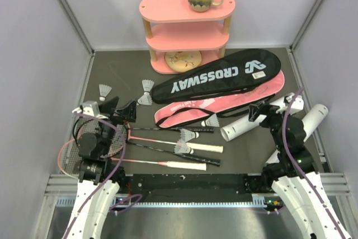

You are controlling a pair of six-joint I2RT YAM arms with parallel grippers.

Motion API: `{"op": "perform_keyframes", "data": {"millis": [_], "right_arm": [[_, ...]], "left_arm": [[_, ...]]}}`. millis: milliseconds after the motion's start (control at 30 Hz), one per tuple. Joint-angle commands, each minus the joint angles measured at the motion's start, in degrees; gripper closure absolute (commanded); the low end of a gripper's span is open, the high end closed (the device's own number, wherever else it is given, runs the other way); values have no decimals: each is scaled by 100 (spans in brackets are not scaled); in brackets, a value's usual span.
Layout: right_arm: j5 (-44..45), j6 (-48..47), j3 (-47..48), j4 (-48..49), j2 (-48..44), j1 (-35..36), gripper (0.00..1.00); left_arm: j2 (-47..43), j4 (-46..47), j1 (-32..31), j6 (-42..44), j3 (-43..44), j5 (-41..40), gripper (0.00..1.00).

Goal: Pack up the badminton gear
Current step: Open the lid of the shuttle tube.

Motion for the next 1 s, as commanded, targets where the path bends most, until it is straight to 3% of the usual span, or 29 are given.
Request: {"op": "perform_keyframes", "data": {"millis": [0,167,233,533,833,967], "right_arm": [[38,412,384,-247,759,51,1],[258,1308,631,-704,1596,51,1],[320,2090,649,-1011,1842,51,1],[-567,4552,122,-1144,2238,-168,1],[-823,4984,-151,-1004,2836,-221,2],[-884,5247,-379,-706,2916,-239,7]], "left_arm": [[508,96,-10,-122,248,518,1],[1343,-142,-10,-183,625,1081,1],[1719,-213,-10,-166,775,1494,1],[2758,60,-150,-613,802,2831,2],[3189,174,-1801,-675,600,2234,5],[3426,472,-2259,-781,564,2032,7]]}}
